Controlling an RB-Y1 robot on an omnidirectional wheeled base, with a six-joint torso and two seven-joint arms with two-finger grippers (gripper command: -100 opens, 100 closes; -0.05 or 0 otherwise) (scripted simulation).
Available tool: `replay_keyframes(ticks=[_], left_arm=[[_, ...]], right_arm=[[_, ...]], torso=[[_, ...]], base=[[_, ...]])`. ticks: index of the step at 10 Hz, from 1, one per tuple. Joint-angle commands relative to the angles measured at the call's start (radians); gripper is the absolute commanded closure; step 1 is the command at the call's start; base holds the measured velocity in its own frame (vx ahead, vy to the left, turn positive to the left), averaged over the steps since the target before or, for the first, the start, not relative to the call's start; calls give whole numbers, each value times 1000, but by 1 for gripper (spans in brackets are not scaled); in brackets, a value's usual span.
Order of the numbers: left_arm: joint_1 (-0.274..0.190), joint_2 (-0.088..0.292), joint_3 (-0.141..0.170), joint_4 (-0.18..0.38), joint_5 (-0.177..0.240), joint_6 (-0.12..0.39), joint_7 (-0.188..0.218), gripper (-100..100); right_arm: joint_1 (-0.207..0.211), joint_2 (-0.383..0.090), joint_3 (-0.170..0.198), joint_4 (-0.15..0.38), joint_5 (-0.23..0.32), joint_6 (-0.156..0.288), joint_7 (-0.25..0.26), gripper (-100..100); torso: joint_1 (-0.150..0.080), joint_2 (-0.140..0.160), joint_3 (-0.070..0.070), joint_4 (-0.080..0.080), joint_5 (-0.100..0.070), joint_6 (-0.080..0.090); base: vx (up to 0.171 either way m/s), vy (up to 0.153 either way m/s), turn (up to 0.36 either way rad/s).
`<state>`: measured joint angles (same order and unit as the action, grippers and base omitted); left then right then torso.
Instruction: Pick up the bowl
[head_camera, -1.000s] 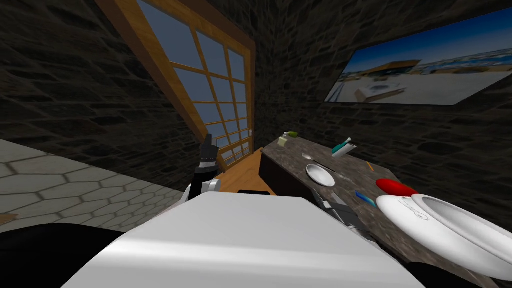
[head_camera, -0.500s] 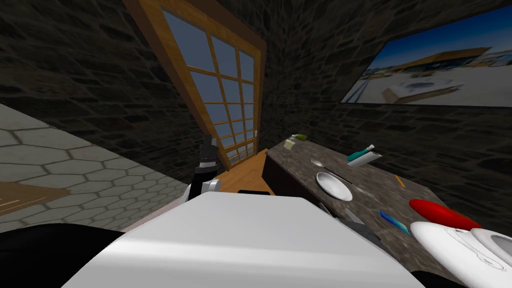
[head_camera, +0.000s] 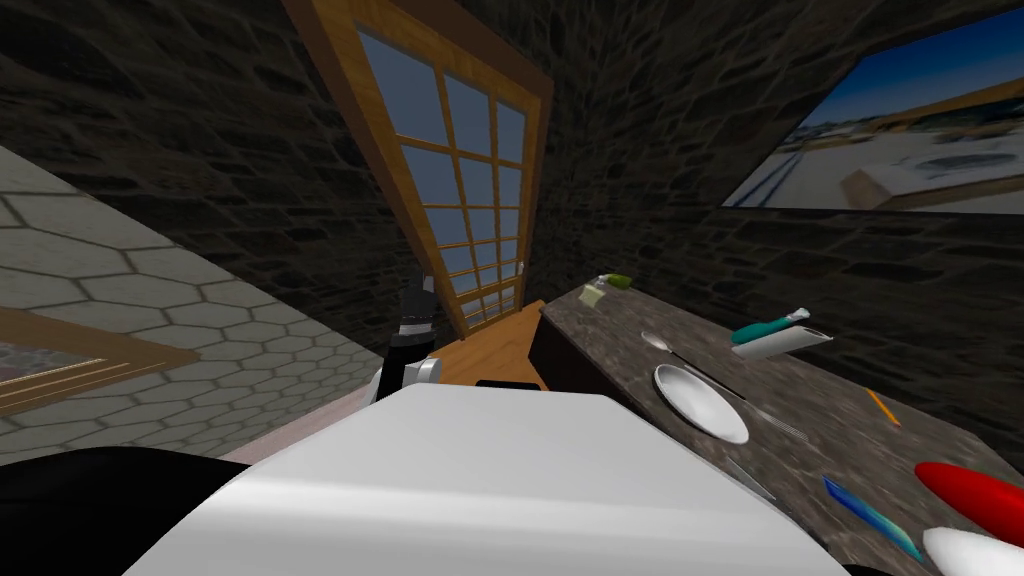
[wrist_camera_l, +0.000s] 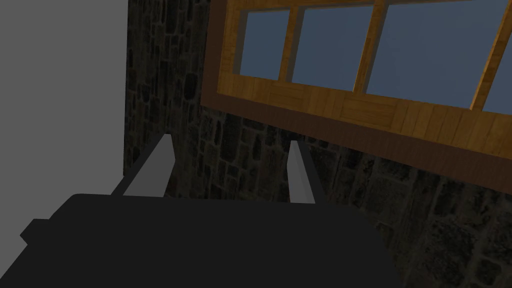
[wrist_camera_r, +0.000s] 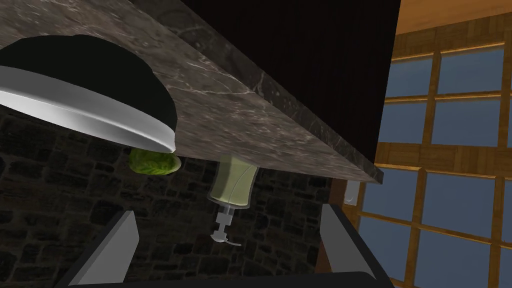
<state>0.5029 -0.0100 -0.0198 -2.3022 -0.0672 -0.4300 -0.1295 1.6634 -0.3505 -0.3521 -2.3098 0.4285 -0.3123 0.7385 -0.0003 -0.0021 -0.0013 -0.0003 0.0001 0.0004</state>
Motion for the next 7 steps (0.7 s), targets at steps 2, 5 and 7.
replay_keyframes(ticks=[2,5,7], left_arm=[[0,0,0,0,0,0,0,0],[0,0,0,0,0,0,0,0],[0,0,0,0,0,0,0,0]], right_arm=[[88,-34,-20,32,17,15,37,-100],[153,-52,-26,48,23,24,50,-100],[228,-89,-31,79,31,38,70,-100]], torso=[[0,-1,0,0,0,-1],[-1,-1,-1,0,0,0],[-2,0,0,0,0,-1]], base=[[68,-12,291],[57,-23,138],[51,-41,294]])
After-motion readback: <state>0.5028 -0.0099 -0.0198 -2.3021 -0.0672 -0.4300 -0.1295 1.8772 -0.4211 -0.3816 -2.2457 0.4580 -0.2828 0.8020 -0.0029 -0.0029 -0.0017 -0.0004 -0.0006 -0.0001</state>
